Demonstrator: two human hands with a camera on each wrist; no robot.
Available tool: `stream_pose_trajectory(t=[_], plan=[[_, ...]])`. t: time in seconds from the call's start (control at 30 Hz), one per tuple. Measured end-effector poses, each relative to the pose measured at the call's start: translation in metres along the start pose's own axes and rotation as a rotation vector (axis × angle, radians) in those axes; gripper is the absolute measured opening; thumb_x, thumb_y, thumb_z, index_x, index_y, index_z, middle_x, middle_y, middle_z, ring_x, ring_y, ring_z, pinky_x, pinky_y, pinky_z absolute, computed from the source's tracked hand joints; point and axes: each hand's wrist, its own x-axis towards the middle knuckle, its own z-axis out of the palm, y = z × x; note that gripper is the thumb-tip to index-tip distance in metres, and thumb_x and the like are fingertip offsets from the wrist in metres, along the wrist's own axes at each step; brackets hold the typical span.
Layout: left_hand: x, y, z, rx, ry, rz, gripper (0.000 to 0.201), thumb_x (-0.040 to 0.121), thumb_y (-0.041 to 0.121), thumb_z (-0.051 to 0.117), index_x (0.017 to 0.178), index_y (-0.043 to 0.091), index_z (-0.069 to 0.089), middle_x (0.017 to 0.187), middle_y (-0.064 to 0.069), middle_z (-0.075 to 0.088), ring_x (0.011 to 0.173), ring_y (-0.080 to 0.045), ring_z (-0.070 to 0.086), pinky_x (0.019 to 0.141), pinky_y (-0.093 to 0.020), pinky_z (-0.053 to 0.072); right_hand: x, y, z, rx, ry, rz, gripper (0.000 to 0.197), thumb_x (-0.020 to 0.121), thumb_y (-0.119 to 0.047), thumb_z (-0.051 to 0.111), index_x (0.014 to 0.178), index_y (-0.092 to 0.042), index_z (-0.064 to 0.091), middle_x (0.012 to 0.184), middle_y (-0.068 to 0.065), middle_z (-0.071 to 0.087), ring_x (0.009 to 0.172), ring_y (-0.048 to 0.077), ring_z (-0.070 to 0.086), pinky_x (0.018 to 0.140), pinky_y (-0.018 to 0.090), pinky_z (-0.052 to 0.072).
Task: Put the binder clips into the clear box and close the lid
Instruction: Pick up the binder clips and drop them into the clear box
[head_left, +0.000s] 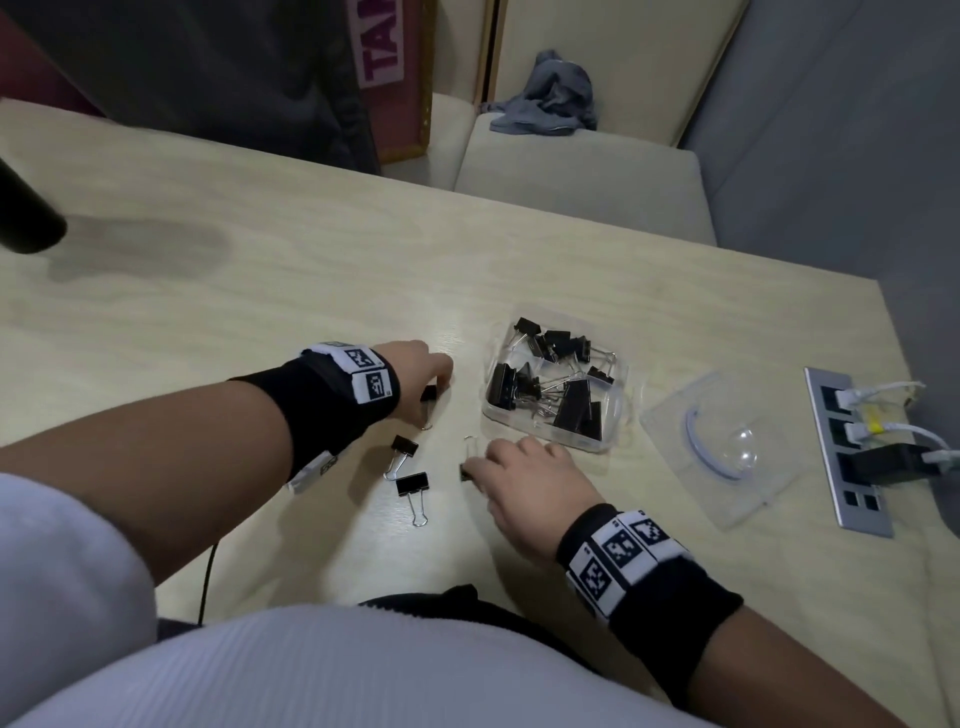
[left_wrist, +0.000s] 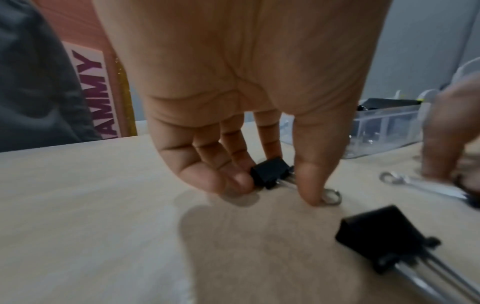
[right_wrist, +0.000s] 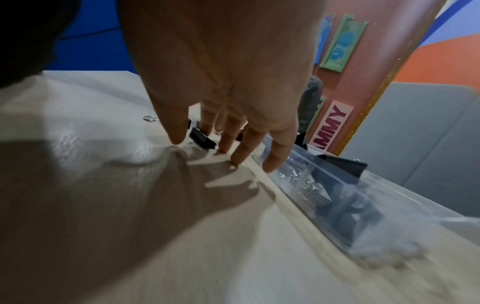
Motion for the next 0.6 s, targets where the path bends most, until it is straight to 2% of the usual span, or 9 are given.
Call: stream_pose_trajectory(t=[0.13,0.23,0.3,0.4,0.5,0.6], plan=[[0.001,0.007,0.002,0.042,0.04,0.075,0.033,0.084,0.026,0.066,0.115,0.02,0.059,0.109,-0.006,0.06,0.097,-0.028,0.061,0.07,-0.03,0.045,-0.006,0.008,-0.001,0.008,-0.009,0.18,0.034,0.094,-0.032,0.048,0.123,-0.016,0.043,0.126,0.008,0.045,0.115,0.032,0.046,0.092,0.046,0.042],[0.001,0.01,0.004,0.105,0.041,0.077,0.028,0.083,0.027,0.062,0.11,0.02,0.058,0.099,-0.004,0.056,0.087,-0.027,0.058,0.06,-0.027,0.039,-0.008,0.01,0.006,0.055,0.012,0.231,0.023,0.093,-0.019,0.049,0.116,-0.013,0.046,0.121,0.01,0.046,0.11,0.031,0.046,0.082,0.042,0.047],[0.0,0.011,0.005,0.138,0.062,0.052,0.027,0.081,0.03,0.061,0.105,0.018,0.056,0.092,-0.001,0.05,0.077,-0.024,0.053,0.053,-0.026,0.036,-0.007,0.011,0.01,0.09,0.034,0.248,0.023,0.091,-0.01,0.048,0.114,-0.013,0.047,0.118,0.01,0.047,0.109,0.029,0.045,0.079,0.038,0.047],[0.0,0.01,0.001,0.117,0.091,0.001,0.031,0.081,0.037,0.064,0.101,0.015,0.053,0.093,-0.004,0.054,0.076,-0.024,0.052,0.058,-0.03,0.041,-0.009,0.011,0.006,0.191,0.135,0.185,0.021,0.089,-0.017,0.049,0.109,-0.016,0.053,0.113,0.004,0.05,0.107,0.025,0.047,0.081,0.035,0.046],[0.002,0.006,-0.009,-0.023,0.154,-0.053,0.03,0.082,0.034,0.063,0.101,0.013,0.053,0.089,-0.006,0.062,0.078,-0.027,0.059,0.065,-0.034,0.051,-0.014,0.015,-0.009,0.247,0.324,0.134,0.013,0.087,-0.025,0.053,0.097,-0.018,0.057,0.101,-0.004,0.054,0.094,0.017,0.049,0.075,0.031,0.048],[0.005,0.005,-0.025,-0.235,0.255,-0.113,0.027,0.079,0.028,0.065,0.101,0.016,0.056,0.087,-0.001,0.062,0.079,-0.024,0.058,0.065,-0.03,0.048,-0.013,0.028,-0.028,0.346,0.443,0.261,0.009,0.089,-0.028,0.054,0.096,-0.022,0.057,0.097,-0.011,0.046,0.09,0.008,0.044,0.077,0.021,0.038]])
